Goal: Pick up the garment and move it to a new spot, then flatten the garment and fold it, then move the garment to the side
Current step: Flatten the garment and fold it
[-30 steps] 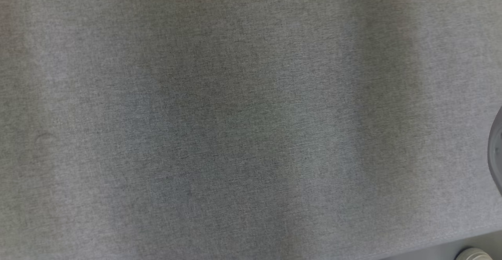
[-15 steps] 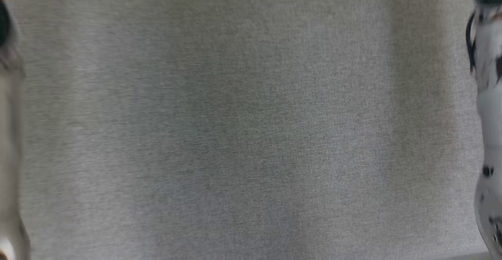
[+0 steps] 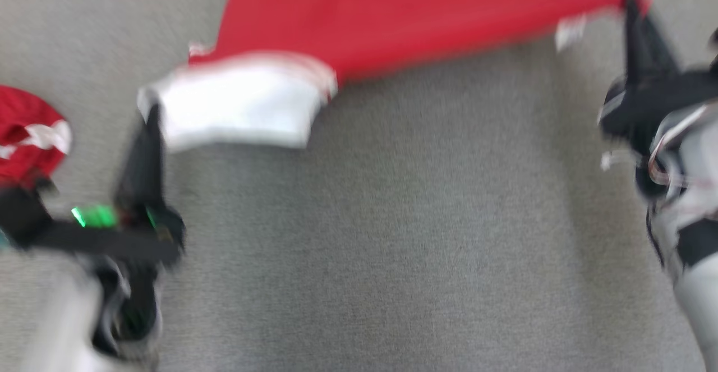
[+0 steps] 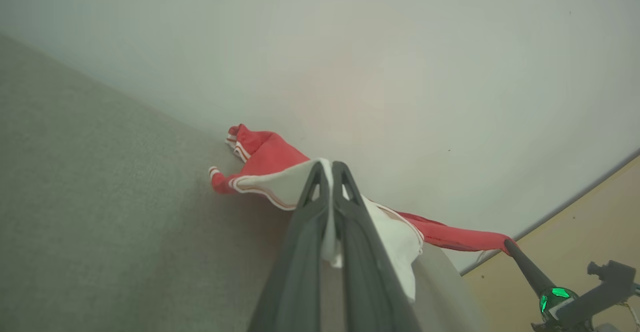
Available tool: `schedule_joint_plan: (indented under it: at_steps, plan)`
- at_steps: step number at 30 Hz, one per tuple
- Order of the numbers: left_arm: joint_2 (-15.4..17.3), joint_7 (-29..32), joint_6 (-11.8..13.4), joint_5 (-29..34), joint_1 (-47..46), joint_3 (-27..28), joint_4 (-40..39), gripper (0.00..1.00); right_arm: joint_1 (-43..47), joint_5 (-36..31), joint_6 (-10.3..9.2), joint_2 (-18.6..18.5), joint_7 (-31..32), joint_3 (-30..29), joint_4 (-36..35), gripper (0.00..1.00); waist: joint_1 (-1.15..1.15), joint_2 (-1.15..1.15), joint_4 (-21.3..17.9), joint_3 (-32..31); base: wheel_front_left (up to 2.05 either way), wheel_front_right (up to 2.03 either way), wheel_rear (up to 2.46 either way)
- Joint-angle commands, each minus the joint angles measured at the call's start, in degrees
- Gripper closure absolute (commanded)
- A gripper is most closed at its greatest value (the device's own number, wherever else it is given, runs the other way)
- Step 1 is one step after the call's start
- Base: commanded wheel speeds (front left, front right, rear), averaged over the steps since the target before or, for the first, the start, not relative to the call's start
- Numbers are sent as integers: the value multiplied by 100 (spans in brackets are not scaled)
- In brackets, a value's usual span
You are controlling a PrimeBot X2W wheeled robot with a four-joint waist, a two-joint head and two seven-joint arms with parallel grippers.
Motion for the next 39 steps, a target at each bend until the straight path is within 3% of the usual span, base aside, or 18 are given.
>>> schedule_joint_plan:
  at_steps: [1,9,19,25,29,39]
  plan:
    - [-86,15,66,-176,398,-9,-139,100,259,-22,3,-120,16,76,-1,100,3,1,185,-778,0,0,0]
    - [-277,147,391,-399,1840,-265,-562,100,1228,-792,2,-262,120,-93,492,100,3,1,224,-1398,0,0,0]
    - [-152,269,665,-283,2905,-538,-467,100,2525,-1233,-5,409,637,-1655,617,100,3,1,286,-1906,0,0,0]
    - [-106,340,929,-313,3191,-505,-501,100,3331,-1471,-6,1053,878,-2778,96,100,3,1,259,-2025,0,0,0]
    - [14,404,1121,-192,3400,-541,-504,100,3853,-1595,-5,1450,1145,-3208,-434,100,3,1,230,-2076,0,0,0]
    - [388,706,1840,42,3864,-515,-721,100,4806,-1776,-9,1669,1915,-3598,-1925,100,3,1,184,-2157,0,0,0]
